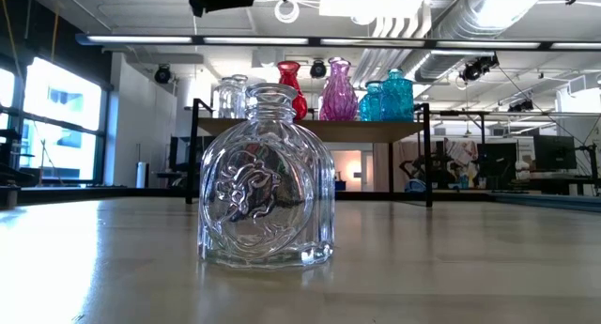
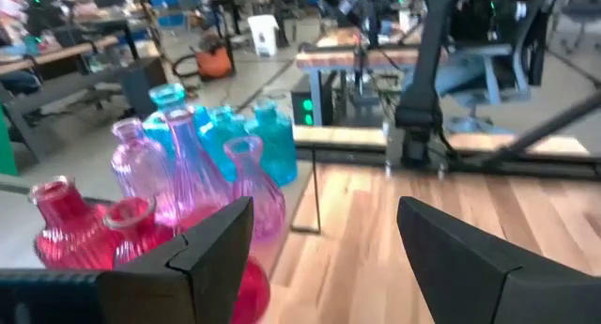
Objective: Sort vases onto shelf
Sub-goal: Put the transparent vase on the shelf aligned with the other transparent vases
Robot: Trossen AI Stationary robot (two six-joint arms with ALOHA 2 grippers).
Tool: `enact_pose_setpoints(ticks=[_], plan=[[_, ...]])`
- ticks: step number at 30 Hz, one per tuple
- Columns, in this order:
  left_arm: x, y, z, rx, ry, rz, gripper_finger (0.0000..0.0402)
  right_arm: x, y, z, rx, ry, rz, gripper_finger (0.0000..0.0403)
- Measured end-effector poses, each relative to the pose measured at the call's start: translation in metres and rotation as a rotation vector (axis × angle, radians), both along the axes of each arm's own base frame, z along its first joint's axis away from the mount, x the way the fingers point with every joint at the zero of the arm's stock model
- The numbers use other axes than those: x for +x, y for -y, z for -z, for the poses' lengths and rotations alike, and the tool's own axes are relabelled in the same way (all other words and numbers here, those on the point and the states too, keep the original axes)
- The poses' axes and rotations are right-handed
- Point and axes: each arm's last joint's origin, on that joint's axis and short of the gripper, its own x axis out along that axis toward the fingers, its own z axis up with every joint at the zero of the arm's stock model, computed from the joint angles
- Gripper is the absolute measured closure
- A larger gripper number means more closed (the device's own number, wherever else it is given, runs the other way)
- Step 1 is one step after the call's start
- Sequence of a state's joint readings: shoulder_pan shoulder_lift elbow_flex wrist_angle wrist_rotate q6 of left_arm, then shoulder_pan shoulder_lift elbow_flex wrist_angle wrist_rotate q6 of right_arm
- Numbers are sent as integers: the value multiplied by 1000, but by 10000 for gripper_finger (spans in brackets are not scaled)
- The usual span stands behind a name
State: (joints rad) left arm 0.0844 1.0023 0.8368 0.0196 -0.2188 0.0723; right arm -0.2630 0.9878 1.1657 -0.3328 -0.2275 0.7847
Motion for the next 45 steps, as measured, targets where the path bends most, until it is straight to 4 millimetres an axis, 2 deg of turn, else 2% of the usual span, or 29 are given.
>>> enact_pose_setpoints(ticks=[8, 17, 21, 29, 38, 45], plan=[[-17, 11, 9, 9, -165, 52, 147, 0, 0, 0, 0, 0, 0, 284], [-32, 20, 14, -51, -254, 79, 147, 0, 3, 0, -15, -6, 103, 284], [-36, 23, 19, -53, -315, 94, 147, 6, 1, 3, -12, -20, 92, 284], [-39, 31, 24, -48, -376, 137, 147, 43, -18, 27, 70, -132, -19, 284], [-42, 37, 28, -77, -422, 157, 147, 85, -49, 58, 188, -246, -113, 284], [-44, 44, 31, -117, -447, 201, 147, 110, -76, 78, 287, -290, -139, 284]])
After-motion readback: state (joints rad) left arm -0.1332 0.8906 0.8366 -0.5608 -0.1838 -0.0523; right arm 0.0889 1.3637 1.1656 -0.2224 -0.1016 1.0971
